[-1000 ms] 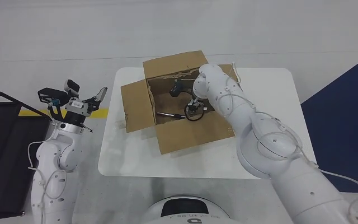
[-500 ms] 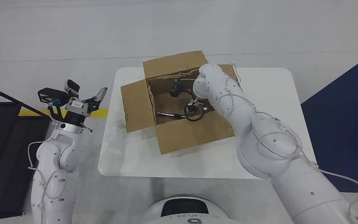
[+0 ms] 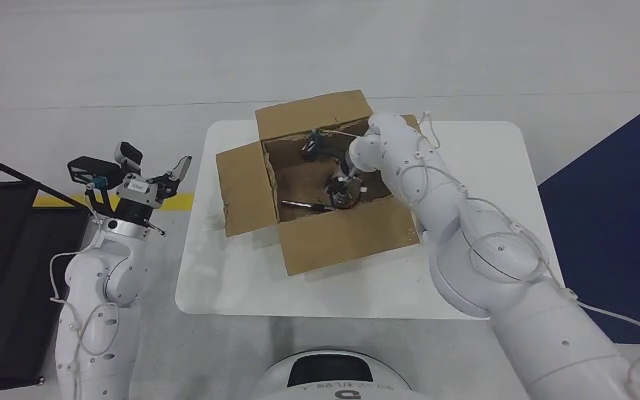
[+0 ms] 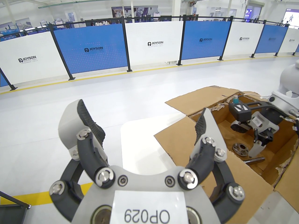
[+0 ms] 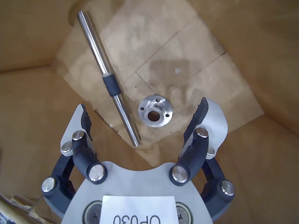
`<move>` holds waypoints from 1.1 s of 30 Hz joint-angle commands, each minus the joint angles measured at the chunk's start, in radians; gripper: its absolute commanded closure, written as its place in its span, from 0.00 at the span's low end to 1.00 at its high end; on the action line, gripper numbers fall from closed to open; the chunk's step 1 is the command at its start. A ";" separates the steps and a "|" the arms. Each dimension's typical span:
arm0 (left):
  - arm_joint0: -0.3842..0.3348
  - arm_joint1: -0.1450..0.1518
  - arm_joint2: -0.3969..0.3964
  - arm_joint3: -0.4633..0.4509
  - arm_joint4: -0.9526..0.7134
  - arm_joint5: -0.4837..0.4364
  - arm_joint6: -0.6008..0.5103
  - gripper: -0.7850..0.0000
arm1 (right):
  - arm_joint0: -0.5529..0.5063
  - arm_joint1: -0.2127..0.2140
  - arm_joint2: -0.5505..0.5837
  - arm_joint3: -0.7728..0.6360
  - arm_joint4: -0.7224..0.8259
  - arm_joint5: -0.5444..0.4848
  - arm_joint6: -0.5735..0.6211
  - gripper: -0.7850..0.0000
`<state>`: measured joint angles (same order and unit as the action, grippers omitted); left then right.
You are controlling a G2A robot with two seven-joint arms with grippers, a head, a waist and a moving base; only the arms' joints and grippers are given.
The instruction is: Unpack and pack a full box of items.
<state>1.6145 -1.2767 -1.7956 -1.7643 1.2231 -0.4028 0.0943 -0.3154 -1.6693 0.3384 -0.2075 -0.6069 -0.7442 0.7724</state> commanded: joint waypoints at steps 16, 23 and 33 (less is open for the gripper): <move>0.000 0.000 0.000 0.000 0.000 0.000 0.000 0.00 | -0.081 0.103 0.009 -0.107 -0.123 0.024 -0.108 0.00; 0.000 0.000 0.000 0.000 0.000 0.000 0.000 0.00 | -0.120 0.124 0.011 -0.197 -0.157 0.091 -0.040 0.09; 0.000 0.000 0.000 0.000 0.000 0.000 0.000 0.00 | -0.150 0.138 0.029 -0.302 -0.172 0.161 0.038 0.44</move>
<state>1.6145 -1.2767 -1.7956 -1.7643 1.2231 -0.4028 0.0943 -0.4646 -1.5331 0.3644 -0.5056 -0.7775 -0.5895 0.8052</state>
